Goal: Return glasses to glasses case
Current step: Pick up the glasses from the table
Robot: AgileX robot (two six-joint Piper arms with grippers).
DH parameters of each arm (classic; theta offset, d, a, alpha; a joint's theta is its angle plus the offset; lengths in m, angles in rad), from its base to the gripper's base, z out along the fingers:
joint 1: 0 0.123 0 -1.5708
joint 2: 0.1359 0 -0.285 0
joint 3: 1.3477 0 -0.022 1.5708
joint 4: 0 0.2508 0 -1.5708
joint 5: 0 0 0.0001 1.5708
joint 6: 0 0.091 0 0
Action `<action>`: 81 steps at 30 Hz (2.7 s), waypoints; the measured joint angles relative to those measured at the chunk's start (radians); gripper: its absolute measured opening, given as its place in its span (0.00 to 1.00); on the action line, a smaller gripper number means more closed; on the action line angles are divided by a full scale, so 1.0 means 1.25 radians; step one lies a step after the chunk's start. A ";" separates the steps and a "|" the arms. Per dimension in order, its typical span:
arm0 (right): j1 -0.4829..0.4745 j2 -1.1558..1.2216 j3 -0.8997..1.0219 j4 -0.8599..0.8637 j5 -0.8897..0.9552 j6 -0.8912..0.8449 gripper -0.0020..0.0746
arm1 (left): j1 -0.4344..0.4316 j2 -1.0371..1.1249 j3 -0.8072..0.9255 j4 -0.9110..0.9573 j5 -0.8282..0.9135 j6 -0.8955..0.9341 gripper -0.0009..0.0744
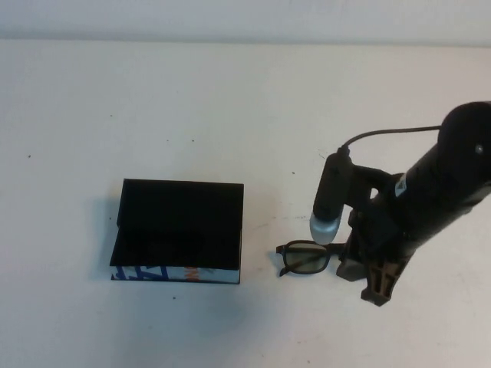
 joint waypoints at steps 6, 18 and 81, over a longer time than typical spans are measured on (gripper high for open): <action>-0.023 0.085 -0.082 -0.018 -0.002 -0.170 0.43 | 0.000 0.000 0.000 0.000 0.000 0.000 0.01; -0.032 0.250 -0.220 -0.070 0.061 -0.238 0.50 | 0.000 0.000 0.000 0.000 0.000 0.000 0.01; -0.039 0.373 -0.314 -0.097 0.145 -0.195 0.22 | 0.000 0.000 0.000 0.000 0.000 0.000 0.01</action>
